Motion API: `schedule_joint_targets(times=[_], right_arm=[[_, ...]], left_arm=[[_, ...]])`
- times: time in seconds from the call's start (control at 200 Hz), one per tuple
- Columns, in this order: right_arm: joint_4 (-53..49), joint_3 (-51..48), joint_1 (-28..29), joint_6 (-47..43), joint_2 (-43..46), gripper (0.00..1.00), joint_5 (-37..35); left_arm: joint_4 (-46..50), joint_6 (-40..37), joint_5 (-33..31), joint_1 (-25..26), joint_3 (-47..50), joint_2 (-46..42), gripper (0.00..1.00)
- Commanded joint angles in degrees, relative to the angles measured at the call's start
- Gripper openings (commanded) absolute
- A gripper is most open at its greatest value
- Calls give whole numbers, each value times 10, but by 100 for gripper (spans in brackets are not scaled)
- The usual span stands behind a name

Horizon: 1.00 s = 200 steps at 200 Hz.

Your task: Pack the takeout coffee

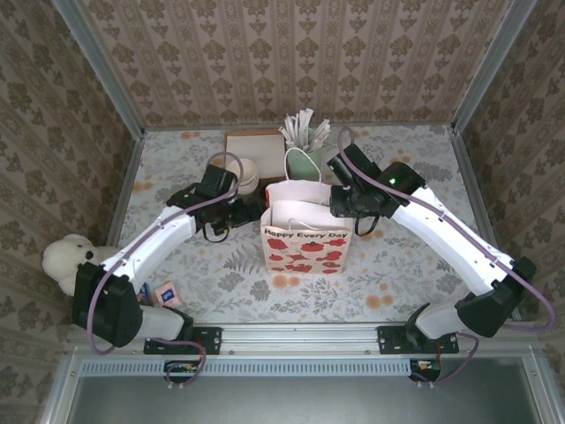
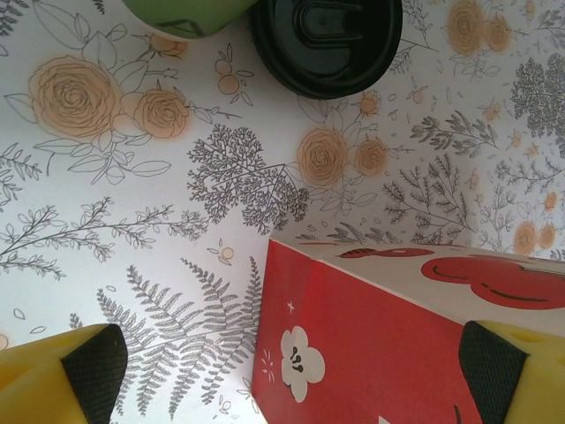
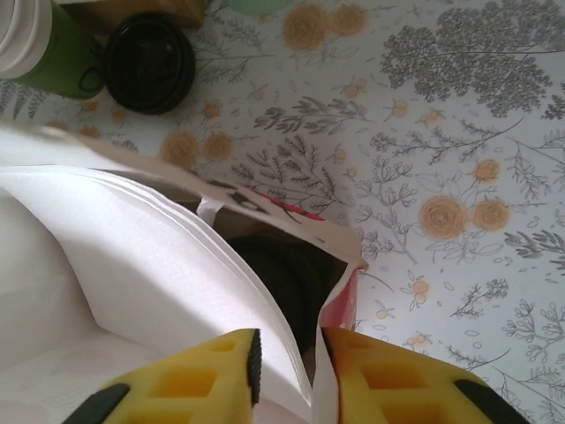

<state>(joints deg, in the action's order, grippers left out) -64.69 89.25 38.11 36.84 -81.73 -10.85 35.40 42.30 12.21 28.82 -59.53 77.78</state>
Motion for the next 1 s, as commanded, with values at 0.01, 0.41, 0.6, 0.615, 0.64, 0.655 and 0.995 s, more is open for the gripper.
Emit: schedule_joint_targets(times=[0.01, 0.41, 0.6, 0.615, 0.64, 0.655, 0.995], right_arm=[[21, 14, -11, -22, 9, 25, -35], [112, 1, -76, -69, -3, 21, -5], [117, 1, -83, -72, -7, 22, -1], [117, 0, -83, -72, -8, 23, -1], [117, -2, -83, -72, -6, 23, -1], [116, -3, -84, -73, -6, 23, -1], [92, 1, -97, -76, -12, 36, -50]], left_arm=[[-20, 12, 13, 7, -35, 17, 100], [-26, 5, -5, 11, -97, 76, 100], [-19, -8, -14, 11, -126, 105, 100], [-18, -9, -15, 11, -129, 107, 100], [-17, -9, -17, 11, -132, 111, 100], [-17, -9, -18, 11, -134, 113, 100], [-7, -9, -24, 10, -166, 128, 100]])
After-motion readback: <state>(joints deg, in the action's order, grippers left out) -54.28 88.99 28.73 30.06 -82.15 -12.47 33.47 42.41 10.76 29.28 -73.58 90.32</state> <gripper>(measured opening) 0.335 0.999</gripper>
